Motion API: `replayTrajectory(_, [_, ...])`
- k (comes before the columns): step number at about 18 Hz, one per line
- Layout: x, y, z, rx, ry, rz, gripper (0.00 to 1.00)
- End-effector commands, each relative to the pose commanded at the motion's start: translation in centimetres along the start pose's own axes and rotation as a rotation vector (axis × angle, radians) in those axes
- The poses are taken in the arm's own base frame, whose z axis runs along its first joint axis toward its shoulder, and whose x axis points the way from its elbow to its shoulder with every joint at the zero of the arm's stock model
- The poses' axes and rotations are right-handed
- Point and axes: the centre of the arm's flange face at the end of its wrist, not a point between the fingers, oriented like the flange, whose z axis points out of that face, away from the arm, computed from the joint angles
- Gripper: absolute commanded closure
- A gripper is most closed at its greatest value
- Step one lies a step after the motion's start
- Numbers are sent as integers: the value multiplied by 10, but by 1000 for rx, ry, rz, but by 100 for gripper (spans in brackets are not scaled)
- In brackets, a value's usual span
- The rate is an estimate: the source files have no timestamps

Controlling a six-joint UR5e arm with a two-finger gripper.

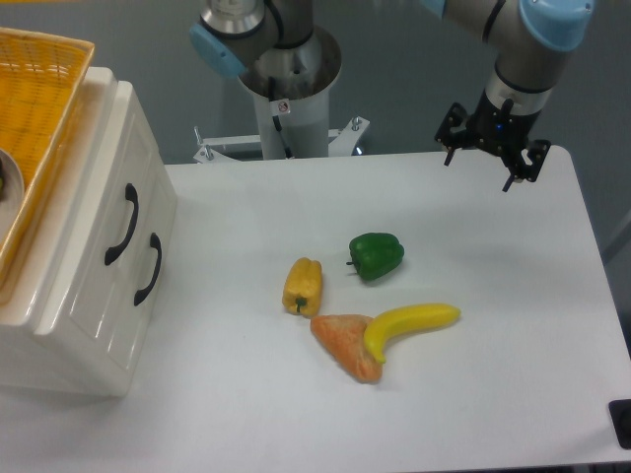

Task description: Slide the top white drawer open

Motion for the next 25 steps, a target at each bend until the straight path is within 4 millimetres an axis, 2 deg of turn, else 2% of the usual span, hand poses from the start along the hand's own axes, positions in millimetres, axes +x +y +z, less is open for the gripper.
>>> replayTrajectory(6, [3,-7,1,-4,2,12,0])
replayTrajectory(15, [12,-5,29,-10,62,10,0])
replayTrajectory(19, [31,-39,35,-21,76,-21,0])
replayTrajectory(25, [77,-107,38,-35,75,-108,0])
